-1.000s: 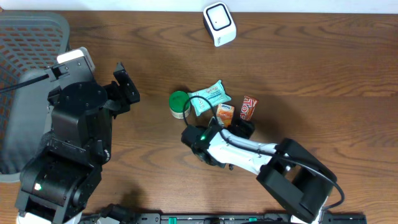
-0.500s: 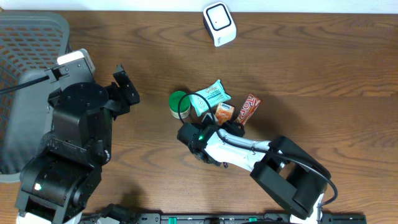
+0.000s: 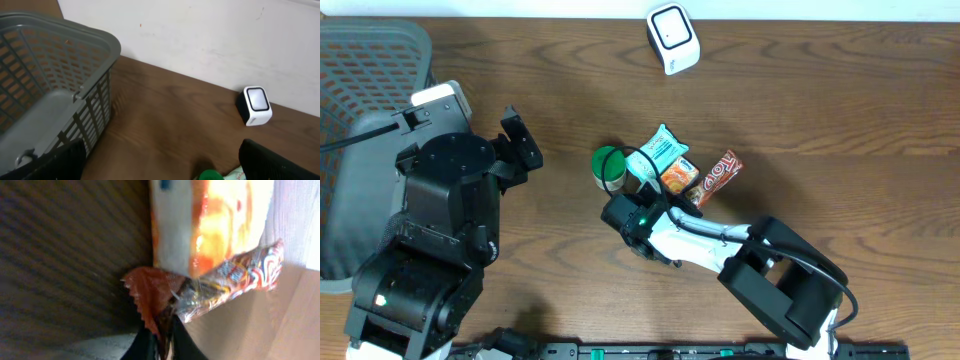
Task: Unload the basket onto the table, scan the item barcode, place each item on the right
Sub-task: 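Grasp the TOP bar with the right gripper and lift it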
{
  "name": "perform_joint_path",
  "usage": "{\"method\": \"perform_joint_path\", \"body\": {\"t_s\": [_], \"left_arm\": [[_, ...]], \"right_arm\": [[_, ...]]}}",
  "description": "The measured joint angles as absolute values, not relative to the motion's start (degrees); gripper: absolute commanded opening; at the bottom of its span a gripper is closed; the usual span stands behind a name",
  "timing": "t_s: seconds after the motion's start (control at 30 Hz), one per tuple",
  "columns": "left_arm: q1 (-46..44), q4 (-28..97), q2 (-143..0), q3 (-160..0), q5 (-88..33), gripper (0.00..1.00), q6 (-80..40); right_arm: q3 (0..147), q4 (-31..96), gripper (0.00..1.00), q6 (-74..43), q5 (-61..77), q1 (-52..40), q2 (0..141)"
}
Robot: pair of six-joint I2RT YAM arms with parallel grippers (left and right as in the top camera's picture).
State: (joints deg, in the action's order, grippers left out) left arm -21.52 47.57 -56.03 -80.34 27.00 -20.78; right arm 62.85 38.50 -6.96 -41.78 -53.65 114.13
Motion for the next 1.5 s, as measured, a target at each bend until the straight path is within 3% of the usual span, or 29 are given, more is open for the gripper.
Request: {"method": "perform_joint_path", "body": {"t_s": [0.37,0.53,0.77,1.13,1.4,1.47,1.5], "left_arm": [[-21.5,47.5,-56.0,-80.3,27.0,0.98,-20.8],[-21.5,47.6,-56.0,-80.3,27.0,0.98,-20.8],[-21.5,47.6,-56.0,-80.3,27.0,0.98,-20.8],[-21.5,47.8,-56.0,-80.3,27.0,0.98,-20.8],[-21.5,49.3,-56.7,-80.3,27.2,0.98,-20.8],[-21.5,49.8,-57.4,-80.3,27.2,0.98,-20.8],[-21.5,49.9,-57.7,-80.3,27.2,0.98,-20.8]], "right_arm": [[63.0,47.8,0.01,-9.7,-34.5,-53.5,108.3],[64.5,47.8,0.01,-9.9,-18.4,-50.4,93.6],[65.5,49.1,0.01,-10.0,8.2,-37.1,80.4],[65.5,51.3,0.01,-6.9,46.0,-15.0,82.2],[65.5,51.4,0.01,-1.7,56.4,-8.8,92.9],[65.5,51.7,0.10,-0.8,55.7,-8.2,95.9],[65.5,51.9,0.23,-0.5,55.1,-8.0,97.0]]}}
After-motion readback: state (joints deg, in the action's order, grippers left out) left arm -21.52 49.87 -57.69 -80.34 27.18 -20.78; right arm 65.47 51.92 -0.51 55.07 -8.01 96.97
